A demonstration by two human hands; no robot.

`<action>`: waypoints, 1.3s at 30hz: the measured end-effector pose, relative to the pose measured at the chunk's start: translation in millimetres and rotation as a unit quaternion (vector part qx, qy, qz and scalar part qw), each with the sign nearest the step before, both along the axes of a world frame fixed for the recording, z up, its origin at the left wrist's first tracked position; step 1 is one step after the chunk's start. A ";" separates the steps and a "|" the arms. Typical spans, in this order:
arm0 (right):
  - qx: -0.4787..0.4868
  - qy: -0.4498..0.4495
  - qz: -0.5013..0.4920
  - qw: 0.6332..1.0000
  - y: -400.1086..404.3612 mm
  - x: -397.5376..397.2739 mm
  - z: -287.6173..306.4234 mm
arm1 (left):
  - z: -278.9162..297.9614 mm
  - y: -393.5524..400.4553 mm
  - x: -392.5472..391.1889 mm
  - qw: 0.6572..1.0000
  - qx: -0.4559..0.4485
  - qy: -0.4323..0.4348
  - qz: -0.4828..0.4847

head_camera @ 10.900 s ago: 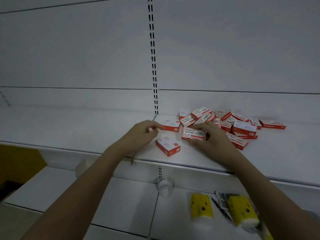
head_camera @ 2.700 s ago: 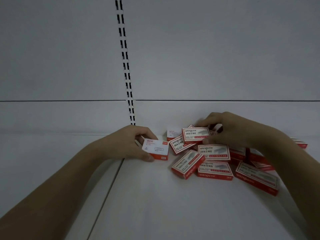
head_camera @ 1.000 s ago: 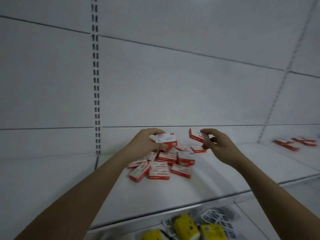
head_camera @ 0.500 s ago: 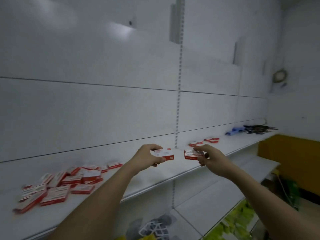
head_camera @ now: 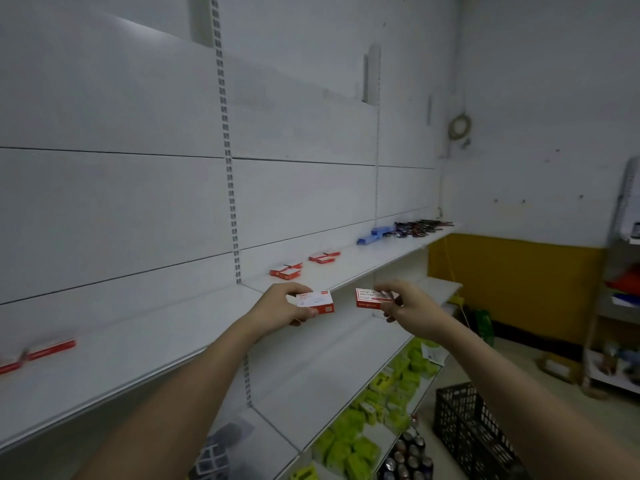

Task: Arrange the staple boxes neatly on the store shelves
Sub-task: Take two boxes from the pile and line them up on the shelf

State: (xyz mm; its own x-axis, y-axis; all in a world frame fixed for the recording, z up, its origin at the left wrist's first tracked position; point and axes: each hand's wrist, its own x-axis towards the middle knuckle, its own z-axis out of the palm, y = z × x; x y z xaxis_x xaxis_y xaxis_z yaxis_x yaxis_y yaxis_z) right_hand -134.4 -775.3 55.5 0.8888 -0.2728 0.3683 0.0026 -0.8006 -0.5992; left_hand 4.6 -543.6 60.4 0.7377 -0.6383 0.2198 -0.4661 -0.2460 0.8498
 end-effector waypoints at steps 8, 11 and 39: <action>0.006 0.028 -0.023 0.999 -106.5 65.8 -33.1 | -45.0 -124.8 71.3 1.000 -0.002 -0.005 -0.029; 0.001 0.045 -0.025 0.999 -145.4 103.7 -38.5 | -56.0 -161.6 108.9 1.000 0.002 0.001 -0.026; 0.042 0.023 0.204 0.978 -460.2 413.0 -70.3 | -72.7 -391.4 303.8 0.945 0.057 -0.033 0.319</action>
